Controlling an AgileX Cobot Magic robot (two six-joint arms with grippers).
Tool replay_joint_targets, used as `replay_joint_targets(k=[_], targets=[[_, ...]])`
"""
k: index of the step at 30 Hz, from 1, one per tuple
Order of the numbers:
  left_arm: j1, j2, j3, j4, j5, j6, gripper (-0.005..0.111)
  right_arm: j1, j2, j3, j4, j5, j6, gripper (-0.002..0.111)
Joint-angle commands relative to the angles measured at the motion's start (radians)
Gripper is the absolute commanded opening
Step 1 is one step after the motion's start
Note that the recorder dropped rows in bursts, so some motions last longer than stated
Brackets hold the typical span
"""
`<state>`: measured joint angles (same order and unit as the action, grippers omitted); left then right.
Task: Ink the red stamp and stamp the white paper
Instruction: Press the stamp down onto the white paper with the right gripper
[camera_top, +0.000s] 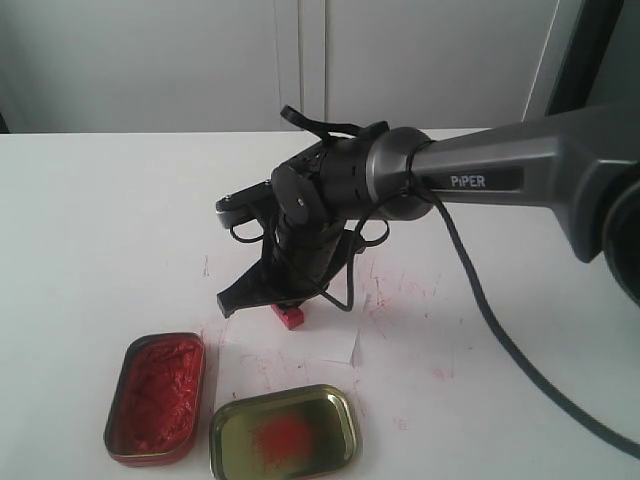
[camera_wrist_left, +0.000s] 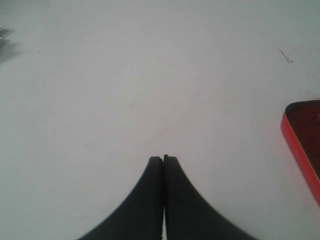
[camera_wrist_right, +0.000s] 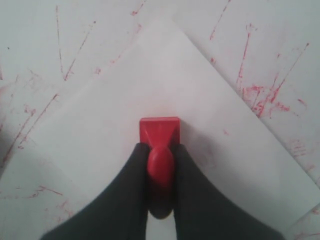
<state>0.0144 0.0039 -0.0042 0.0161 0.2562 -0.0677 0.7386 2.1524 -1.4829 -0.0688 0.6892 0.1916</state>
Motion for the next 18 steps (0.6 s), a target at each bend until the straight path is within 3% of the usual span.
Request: replay_joint_targets(k=[1,18], targets=[[0.001,-0.004,0.004,0.0,0.0,-0.003,0.0,-0.002,0.12,0.042,0.028,0.117,-0.013,0.0],[0.001,-0.004,0.004,0.0,0.0,-0.003,0.0,-0.002,0.131,0.042,0.034,0.119,-0.013,0.0]])
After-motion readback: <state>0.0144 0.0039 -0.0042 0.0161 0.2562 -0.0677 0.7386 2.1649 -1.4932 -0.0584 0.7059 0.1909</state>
